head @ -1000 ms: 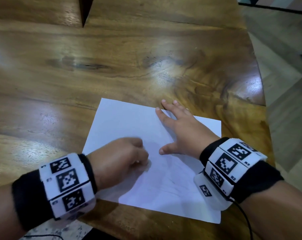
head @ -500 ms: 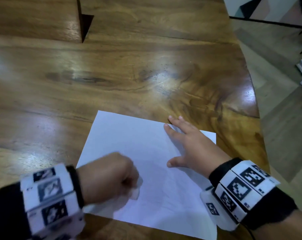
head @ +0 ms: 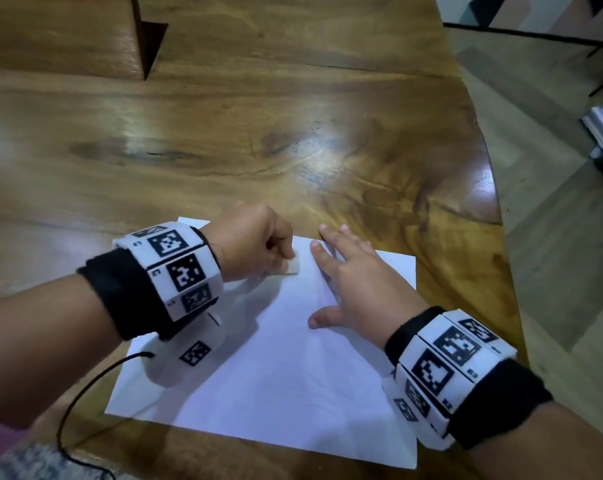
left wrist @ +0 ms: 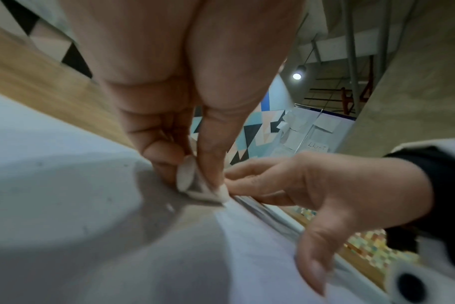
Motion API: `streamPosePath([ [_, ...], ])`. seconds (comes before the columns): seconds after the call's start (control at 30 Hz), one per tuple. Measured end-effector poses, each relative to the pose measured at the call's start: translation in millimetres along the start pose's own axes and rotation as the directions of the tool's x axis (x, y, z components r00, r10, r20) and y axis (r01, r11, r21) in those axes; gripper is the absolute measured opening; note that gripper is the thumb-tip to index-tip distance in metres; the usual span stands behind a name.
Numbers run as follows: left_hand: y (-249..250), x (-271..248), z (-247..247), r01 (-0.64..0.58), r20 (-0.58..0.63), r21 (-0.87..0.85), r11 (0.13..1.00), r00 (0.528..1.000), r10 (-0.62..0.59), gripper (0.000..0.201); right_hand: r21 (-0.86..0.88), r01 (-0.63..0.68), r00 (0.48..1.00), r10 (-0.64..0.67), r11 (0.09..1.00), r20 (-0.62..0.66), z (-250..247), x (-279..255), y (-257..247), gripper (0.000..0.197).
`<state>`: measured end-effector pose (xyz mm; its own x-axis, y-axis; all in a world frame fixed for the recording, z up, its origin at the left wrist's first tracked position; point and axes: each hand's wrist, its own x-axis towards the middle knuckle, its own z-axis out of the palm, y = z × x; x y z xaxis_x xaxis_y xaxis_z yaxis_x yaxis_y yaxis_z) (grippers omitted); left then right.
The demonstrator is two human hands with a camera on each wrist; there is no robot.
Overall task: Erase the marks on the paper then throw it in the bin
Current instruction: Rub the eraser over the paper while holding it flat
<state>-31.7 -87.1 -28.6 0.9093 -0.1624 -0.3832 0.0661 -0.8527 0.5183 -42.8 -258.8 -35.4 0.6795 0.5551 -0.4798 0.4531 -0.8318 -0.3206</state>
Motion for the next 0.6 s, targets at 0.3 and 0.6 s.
streamPosePath([
  [0.3, 0.9, -0.3, 2.0, -0.107, 0.014, 0.063, 0.992, 0.994, 0.106, 0.006, 0.007, -0.003, 1.000, 0.004, 1.000, -0.007, -0.9, -0.7, 0.0, 0.102],
  [0.6, -2.3, -15.5, 13.3, -0.272, 0.047, 0.169, 0.947, 0.962, 0.268, 0.008, 0.020, -0.016, 1.000, 0.016, 1.000, -0.006, -1.3, -1.3, -0.6, 0.100],
])
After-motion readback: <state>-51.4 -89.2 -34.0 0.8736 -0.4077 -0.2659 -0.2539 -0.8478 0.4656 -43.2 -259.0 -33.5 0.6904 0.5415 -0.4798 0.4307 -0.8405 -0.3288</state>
